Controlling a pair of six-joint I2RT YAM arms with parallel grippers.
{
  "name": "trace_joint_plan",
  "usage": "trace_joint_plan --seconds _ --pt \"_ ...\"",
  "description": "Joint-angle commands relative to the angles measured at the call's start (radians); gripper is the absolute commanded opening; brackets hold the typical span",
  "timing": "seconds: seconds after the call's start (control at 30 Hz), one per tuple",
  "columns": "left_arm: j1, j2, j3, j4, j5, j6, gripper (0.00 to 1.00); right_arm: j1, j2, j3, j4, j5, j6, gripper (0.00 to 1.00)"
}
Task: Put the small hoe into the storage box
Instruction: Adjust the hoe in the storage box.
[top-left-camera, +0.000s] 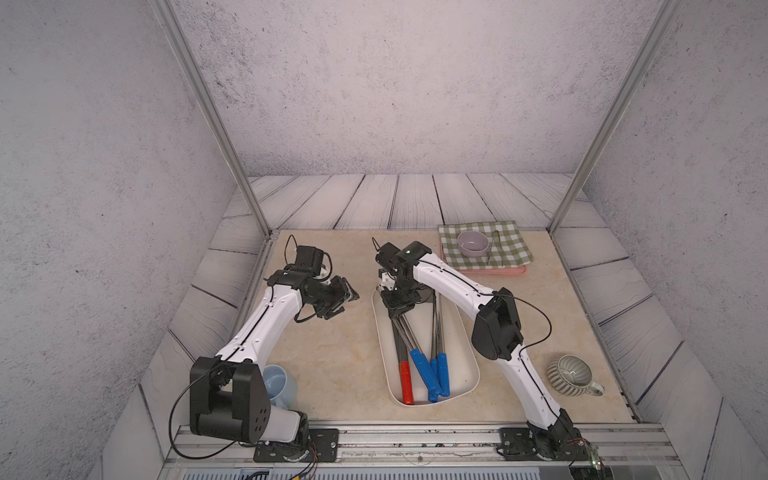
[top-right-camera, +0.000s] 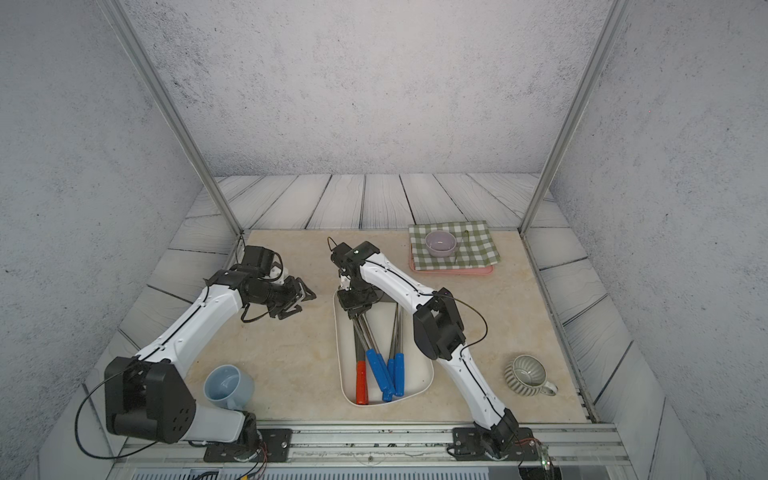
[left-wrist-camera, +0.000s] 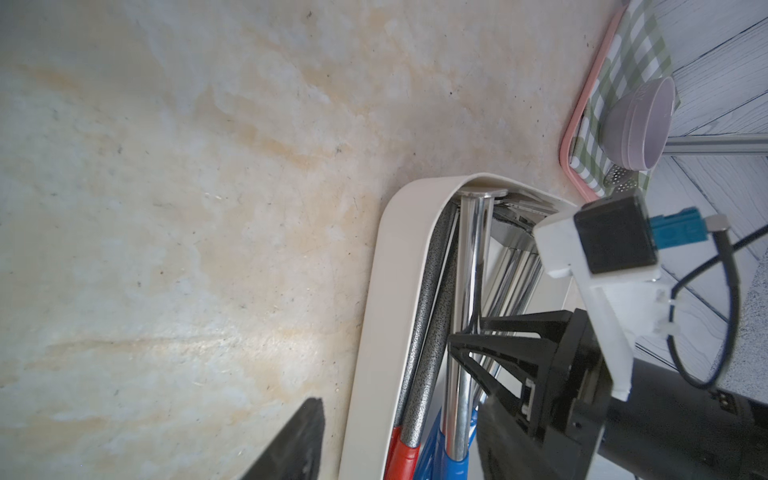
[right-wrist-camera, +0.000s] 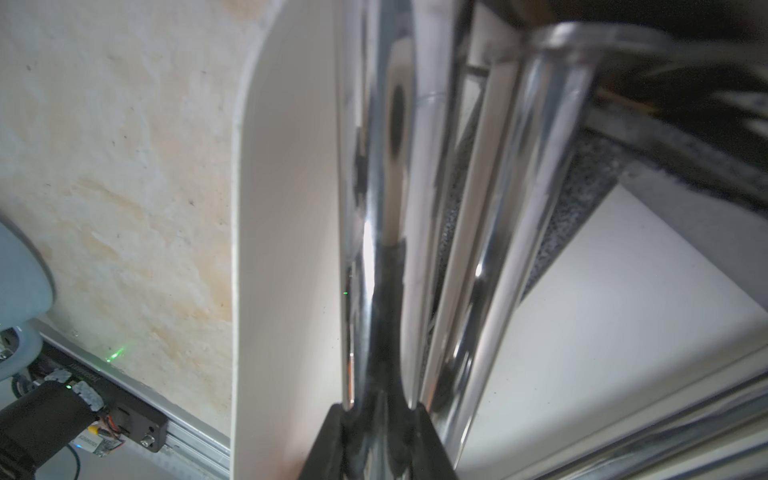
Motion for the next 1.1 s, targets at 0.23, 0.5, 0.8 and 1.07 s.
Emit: trace_joint_plan --seconds 0.23,0.5,0.8,1.07 --pt "0.008 0.016 0.007 -0.016 0.003 0.020 0.63 -0.016 -0.006 -0.152 -0.089 0.099 -0.054 0.00" --pt "0.008 0.008 0.030 -0.032 -0.004 0.025 0.67 -0.014 -0.053 -0.038 -0.130 0.096 -0.067 0.32" --pt "0.008 0.002 0.028 -0.042 -0.010 0.026 0.68 -0.010 -0.087 -0.075 -0.114 0.000 -0.044 0.37" --pt "0.008 0.002 0.014 -0.038 -0.008 0.025 0.68 0.009 -0.128 -0.269 -0.003 -0.048 -0.014 0.20"
